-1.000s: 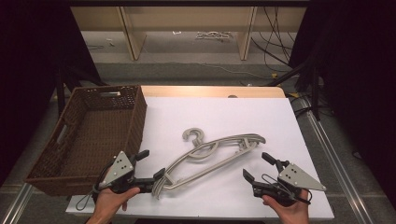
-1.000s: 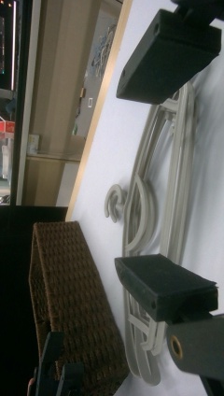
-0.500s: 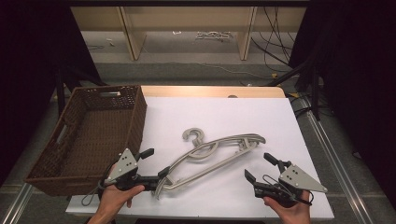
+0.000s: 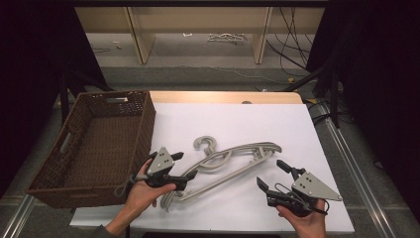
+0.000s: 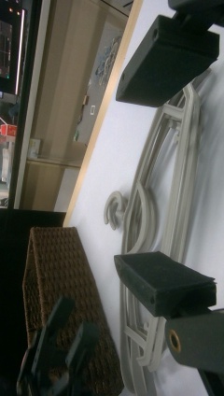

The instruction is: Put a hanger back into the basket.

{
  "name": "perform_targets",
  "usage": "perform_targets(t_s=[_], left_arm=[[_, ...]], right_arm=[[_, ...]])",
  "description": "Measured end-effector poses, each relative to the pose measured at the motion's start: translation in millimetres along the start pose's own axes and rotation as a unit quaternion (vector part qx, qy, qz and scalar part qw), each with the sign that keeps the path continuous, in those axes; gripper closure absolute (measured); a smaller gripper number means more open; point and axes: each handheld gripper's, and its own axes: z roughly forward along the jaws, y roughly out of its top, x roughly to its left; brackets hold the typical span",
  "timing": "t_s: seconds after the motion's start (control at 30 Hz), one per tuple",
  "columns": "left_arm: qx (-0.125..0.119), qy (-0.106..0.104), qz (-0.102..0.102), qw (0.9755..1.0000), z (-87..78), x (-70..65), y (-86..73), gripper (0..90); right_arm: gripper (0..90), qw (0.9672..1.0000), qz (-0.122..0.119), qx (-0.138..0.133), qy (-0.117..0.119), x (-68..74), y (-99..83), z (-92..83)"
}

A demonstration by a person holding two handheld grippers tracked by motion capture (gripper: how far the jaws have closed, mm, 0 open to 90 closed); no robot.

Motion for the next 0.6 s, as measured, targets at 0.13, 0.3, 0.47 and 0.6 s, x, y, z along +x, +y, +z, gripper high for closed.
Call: perform_targets(t_s=[0.13, 0.3, 0.47, 0.6], left_arm=[[0.039, 0.002, 0.004, 0.9992, 22.8, 6.6, 7.8, 29.9], [0.089, -0.001, 0.007, 0.996, 51.9, 15.3, 14.1, 31.5], [0.132, -0.006, 0.005, 0.9912, 75.9, 17.2, 22.8, 31.7], [0.155, -0.002, 0.011, 0.9878, 88.8, 21.4, 33.6, 36.8]], right_arm=[[19.1, 1.0, 0.006, -0.002, 0.006, -1.1, -0.7, -1.3], [19.1, 1.0, 0.007, 0.004, -0.001, -2.3, 0.1, -3.5], [19.2, 0.9999, 0.008, -0.002, 0.006, -0.7, -1.4, -1.5], [19.2, 0.9999, 0.005, 0.01, 0.003, -2.3, -0.6, -4.0]])
